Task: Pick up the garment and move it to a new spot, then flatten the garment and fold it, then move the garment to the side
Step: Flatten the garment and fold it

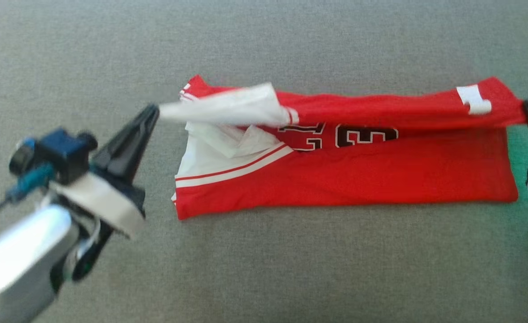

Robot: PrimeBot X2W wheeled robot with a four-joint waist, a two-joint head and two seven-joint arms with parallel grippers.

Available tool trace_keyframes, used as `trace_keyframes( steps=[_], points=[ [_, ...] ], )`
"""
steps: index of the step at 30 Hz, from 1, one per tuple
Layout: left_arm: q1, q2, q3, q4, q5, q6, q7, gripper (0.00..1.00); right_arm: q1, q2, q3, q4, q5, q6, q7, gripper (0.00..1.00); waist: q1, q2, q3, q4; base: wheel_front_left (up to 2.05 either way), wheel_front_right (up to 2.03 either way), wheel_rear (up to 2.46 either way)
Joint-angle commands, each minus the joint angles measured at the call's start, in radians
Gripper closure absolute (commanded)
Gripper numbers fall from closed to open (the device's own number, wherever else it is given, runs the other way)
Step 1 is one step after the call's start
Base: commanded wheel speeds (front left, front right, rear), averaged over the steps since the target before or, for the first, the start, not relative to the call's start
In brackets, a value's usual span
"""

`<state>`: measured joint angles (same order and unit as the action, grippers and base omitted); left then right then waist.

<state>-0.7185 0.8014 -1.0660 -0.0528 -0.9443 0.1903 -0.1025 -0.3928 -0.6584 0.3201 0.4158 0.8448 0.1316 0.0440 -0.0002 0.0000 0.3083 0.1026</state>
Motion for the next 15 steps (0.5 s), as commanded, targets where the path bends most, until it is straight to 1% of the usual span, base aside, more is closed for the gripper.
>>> trace_keyframes(
  steps=[1, 5, 8, 12, 13, 14, 15],
  points=[
    [-0.008, 0.056, 0.048, -0.041, -0.006, 0.02, -0.017, 1.0, 0.03, -0.041, -0.008, -0.032, 0.006, -0.001, -0.007, 1.0, 0.0002, 0.0, -0.005, 0.003, 0.0, 0.0, 0.0],
    [0.074, 0.074, 0.037, -0.107, -0.028, 0.069, -0.036, 1.0, 0.091, -0.034, -0.035, -0.052, 0.005, -0.001, -0.002, 1.0, 0.0002, 0.0, -0.012, 0.01, 0.0, 0.0, 0.0],
    [0.112, 0.063, 0.015, -0.119, -0.033, 0.078, -0.038, 1.0, 0.131, -0.023, -0.054, -0.062, 0.001, -0.001, 0.01, 1.0, 0.0002, 0.0, -0.013, 0.017, 0.0, 0.0, 0.0],
    [0.138, 0.019, -0.013, -0.085, -0.035, 0.079, -0.043, 1.0, 0.165, 0.003, -0.072, -0.068, -0.016, -0.001, 0.026, 1.0, 0.0002, 0.0, -0.012, 0.02, 0.0, 0.0, 0.0],
    [0.144, 0.005, -0.016, -0.07, -0.038, 0.081, -0.047, 1.0, 0.171, 0.012, -0.077, -0.068, -0.022, -0.001, 0.027, 0.64, 0.0002, 0.0, -0.015, 0.02, 0.0, 0.0, 0.0],
    [0.149, -0.009, -0.016, -0.055, -0.039, 0.084, -0.057, 0.98, 0.176, 0.021, -0.082, -0.066, -0.028, -0.001, 0.028, 0.0, 0.0002, 0.0, -0.019, 0.019, 0.0, 0.0, 0.0],
    [0.154, -0.022, -0.016, -0.04, -0.039, 0.089, -0.068, 0.51, 0.179, 0.032, -0.091, -0.062, -0.034, -0.001, 0.025, 0.0, 0.0002, 0.0, -0.026, 0.017, 0.0, 0.0, 0.0]
  ],
)
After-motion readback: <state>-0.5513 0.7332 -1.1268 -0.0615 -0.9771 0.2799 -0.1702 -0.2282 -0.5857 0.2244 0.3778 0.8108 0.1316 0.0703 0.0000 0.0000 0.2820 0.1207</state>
